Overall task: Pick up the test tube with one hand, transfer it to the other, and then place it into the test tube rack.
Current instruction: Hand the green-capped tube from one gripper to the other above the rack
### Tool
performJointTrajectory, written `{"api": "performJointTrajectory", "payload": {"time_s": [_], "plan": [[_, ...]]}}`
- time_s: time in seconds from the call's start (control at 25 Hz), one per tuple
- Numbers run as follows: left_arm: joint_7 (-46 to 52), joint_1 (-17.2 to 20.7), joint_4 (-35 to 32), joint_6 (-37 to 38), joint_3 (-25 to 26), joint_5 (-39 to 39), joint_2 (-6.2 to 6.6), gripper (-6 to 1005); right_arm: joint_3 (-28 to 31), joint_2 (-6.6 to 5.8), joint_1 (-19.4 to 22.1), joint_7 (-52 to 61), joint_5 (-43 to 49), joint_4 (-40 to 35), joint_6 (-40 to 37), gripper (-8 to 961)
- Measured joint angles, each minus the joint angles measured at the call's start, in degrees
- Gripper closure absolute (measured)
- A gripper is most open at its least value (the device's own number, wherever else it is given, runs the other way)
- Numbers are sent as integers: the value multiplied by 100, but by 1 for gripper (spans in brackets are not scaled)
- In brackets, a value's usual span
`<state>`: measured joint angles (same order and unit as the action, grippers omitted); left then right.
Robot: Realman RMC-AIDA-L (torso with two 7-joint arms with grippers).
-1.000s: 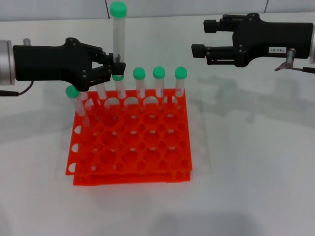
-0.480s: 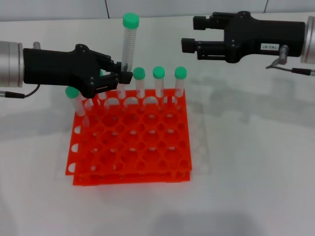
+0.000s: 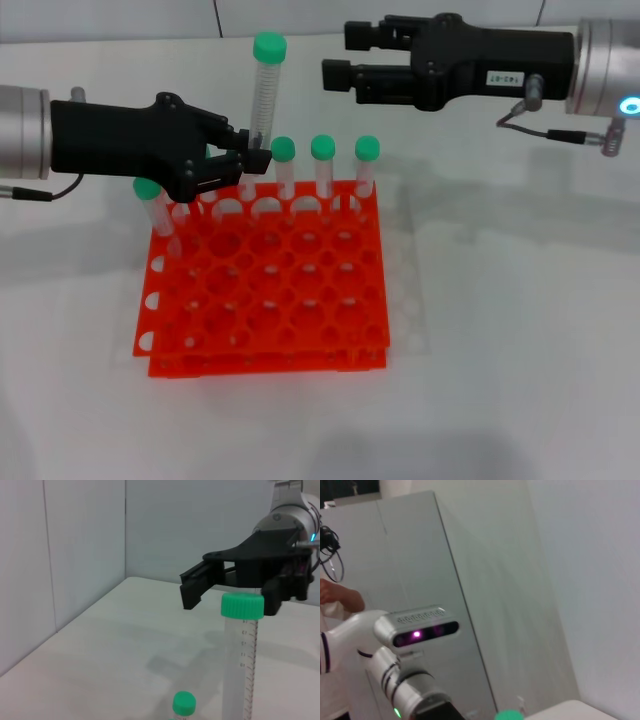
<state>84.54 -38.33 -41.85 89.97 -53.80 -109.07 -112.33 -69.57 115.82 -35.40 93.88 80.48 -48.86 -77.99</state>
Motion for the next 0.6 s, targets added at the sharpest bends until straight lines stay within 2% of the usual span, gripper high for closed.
{"api": "performJointTrajectory", "payload": {"time_s": [0.6], "plan": [[13,-86,-1,-32,-22,-1,-55,698,-462,22,-25,-379,-866,352,32,253]]}}
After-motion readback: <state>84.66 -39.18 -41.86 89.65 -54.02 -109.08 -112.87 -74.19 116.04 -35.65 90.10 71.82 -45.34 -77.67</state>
